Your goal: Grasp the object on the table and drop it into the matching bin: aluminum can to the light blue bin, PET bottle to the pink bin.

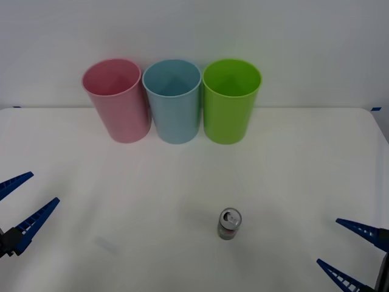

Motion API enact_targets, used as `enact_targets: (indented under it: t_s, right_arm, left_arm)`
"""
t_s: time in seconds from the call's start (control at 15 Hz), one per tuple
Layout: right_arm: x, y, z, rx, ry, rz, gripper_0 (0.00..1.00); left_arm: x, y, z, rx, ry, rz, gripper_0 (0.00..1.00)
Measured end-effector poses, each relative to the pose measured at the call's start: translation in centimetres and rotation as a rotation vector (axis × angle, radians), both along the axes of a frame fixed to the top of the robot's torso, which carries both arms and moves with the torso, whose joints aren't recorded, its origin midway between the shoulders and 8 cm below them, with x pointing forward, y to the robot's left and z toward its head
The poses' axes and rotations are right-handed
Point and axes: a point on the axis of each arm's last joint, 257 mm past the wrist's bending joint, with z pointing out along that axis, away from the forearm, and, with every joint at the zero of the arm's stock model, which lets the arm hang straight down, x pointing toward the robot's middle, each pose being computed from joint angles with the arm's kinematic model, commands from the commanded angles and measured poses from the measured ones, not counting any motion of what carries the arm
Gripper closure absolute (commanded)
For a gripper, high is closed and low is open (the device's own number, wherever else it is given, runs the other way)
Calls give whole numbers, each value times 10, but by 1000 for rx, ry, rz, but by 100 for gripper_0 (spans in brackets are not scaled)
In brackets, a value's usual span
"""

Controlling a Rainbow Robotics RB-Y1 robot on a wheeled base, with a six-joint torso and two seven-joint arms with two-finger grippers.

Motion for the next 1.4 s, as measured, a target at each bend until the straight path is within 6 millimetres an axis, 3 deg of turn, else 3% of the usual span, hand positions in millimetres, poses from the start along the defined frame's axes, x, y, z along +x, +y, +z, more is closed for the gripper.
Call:
enact_targets:
  t_s: [0.6,1.4]
  right_arm:
    - [24,53,-39,16,40,87,0]
    - [61,134,-54,31,23,90,0]
  left_arm:
    - [0,0,0,0,0,0,0]
    - [0,0,0,0,0,0,0]
